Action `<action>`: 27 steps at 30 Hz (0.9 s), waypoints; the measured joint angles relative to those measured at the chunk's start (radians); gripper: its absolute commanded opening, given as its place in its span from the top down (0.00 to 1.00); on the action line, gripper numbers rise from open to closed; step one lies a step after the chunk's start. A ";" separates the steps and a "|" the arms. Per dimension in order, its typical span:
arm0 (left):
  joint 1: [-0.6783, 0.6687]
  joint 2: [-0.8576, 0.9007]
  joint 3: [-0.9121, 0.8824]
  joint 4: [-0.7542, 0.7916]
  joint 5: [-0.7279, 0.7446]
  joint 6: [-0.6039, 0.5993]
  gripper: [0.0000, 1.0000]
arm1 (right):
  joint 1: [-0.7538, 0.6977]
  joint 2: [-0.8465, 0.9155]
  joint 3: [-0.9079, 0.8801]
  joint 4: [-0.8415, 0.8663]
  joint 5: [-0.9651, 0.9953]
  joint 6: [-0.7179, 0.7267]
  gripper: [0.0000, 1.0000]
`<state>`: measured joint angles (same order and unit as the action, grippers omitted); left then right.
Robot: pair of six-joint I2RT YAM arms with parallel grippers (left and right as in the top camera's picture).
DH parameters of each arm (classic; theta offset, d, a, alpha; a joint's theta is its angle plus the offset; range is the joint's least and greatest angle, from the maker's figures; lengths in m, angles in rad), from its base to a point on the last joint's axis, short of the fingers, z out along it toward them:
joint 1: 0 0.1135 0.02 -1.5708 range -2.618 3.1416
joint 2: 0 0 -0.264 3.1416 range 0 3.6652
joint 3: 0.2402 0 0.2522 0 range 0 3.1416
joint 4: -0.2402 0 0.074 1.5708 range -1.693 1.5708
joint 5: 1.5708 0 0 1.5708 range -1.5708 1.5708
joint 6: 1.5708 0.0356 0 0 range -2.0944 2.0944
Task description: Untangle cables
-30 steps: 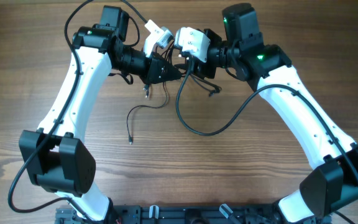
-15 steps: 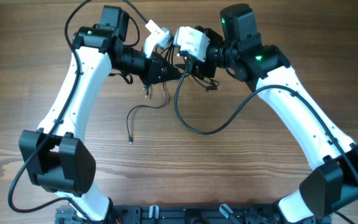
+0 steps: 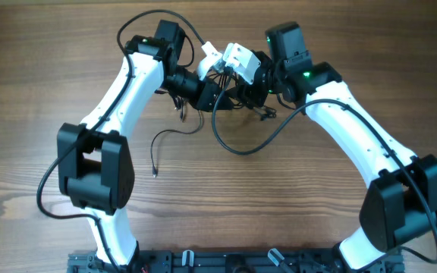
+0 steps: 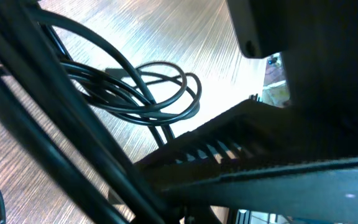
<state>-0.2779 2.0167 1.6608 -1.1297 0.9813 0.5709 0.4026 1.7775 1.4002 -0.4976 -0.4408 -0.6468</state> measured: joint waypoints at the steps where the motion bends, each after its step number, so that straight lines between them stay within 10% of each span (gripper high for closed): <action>1: 0.000 0.008 -0.001 0.007 0.000 -0.001 0.96 | 0.000 0.006 0.000 0.001 0.008 0.017 0.30; 27: 0.034 0.194 -0.016 0.235 -0.016 -0.103 0.96 | -0.005 0.246 0.000 0.229 0.071 0.085 0.34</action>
<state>-0.2443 2.2108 1.6444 -0.8948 0.9653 0.4683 0.3981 2.0235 1.4002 -0.2691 -0.3698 -0.5613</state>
